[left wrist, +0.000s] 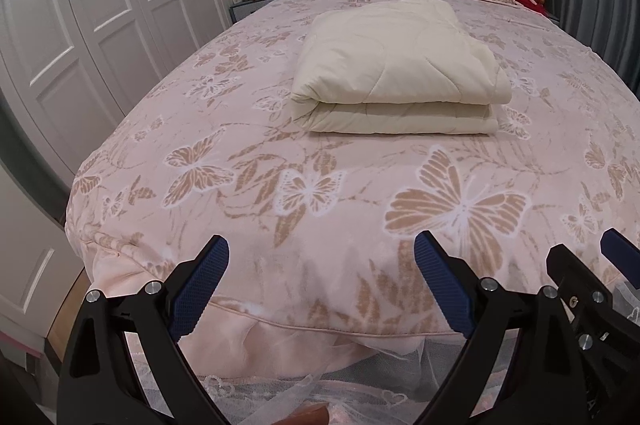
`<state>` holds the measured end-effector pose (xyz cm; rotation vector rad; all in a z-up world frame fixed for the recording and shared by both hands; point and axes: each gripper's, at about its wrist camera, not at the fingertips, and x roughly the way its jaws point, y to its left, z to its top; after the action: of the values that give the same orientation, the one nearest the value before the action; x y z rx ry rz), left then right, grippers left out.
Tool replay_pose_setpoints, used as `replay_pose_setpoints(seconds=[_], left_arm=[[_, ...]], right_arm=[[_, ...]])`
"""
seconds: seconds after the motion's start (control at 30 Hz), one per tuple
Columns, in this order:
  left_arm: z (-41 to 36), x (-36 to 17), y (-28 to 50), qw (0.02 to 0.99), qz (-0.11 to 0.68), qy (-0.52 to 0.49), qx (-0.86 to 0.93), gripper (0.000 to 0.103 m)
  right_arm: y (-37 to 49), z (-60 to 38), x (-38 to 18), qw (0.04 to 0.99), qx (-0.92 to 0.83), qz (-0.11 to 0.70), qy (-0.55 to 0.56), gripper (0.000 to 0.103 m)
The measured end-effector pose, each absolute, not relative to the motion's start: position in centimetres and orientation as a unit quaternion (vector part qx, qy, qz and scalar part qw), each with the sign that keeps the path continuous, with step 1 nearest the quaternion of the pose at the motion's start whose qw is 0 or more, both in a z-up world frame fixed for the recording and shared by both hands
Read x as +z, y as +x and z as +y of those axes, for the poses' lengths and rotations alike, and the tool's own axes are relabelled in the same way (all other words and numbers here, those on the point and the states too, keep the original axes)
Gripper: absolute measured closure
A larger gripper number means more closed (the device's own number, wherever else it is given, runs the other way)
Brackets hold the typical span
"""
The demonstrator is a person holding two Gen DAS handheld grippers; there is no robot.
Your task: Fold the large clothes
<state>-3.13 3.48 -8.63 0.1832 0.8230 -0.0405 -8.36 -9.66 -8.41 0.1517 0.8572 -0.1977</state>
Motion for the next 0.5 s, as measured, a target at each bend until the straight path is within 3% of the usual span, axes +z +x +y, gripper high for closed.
replay_pose_setpoints(seconds=[0.5], left_arm=[[3.75, -8.16, -3.60, 0.916, 0.390, 0.089, -0.020, 0.012]], right_arm=[[-8.83, -9.44, -7.97, 0.905, -0.098, 0.407, 0.068, 0.043]])
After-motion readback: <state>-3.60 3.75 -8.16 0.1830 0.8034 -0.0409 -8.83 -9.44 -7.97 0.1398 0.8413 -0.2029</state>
